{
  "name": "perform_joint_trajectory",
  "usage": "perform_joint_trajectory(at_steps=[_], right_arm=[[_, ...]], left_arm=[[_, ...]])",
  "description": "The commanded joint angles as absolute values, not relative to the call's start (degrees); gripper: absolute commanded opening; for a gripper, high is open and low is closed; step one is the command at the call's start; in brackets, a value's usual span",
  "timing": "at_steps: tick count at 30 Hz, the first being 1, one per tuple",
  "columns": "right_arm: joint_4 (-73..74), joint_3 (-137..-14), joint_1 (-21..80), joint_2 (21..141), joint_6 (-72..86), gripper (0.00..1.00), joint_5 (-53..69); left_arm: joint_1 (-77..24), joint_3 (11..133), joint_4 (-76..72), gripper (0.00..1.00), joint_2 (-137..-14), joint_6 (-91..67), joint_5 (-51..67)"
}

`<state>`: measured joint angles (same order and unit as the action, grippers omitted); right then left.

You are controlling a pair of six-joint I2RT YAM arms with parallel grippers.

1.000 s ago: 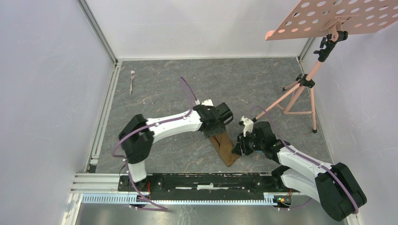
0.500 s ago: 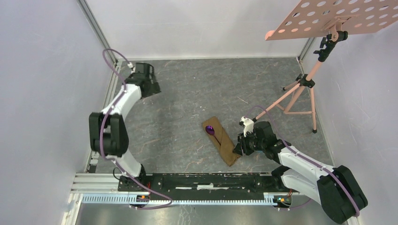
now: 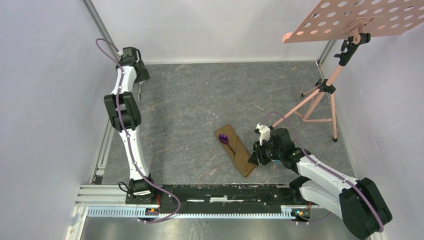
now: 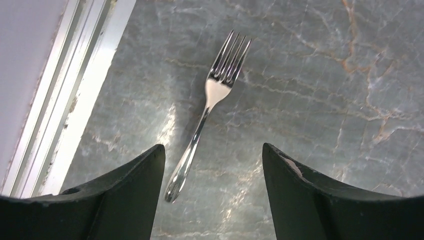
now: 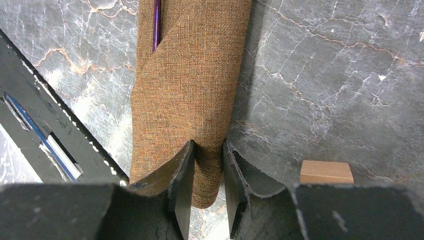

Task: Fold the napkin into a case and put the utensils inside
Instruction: Pick up the fork from the corner of the board.

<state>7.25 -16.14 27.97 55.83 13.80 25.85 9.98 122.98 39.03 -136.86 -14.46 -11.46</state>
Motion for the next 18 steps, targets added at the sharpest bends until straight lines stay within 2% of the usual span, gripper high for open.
perform_joint_trajectory(at_steps=[1, 9, 13, 16, 18], right_arm=[[7.3, -19.2, 27.8, 55.2, 13.2, 0.32, 25.1], [8.2, -19.7, 27.8, 54.5, 13.5, 0.32, 25.0], [8.1, -19.6, 27.8, 54.4, 13.8, 0.32, 25.1], [8.2, -19.6, 27.8, 54.1, 14.0, 0.32, 25.1], [8.1, -19.3, 27.8, 53.9, 14.1, 0.32, 25.0]], left_arm=[[9.7, 133.4, 47.7, 0.76, -142.8, -12.8, -10.4], [12.0, 134.9, 48.0, 0.73, -145.5, -15.9, -10.3], [11.9, 135.8, 49.2, 0.63, -147.2, -15.6, -10.0], [11.9, 135.7, 49.6, 0.45, -147.8, -15.2, -10.4], [12.0, 136.8, 50.1, 0.42, -148.6, -15.0, -10.2]])
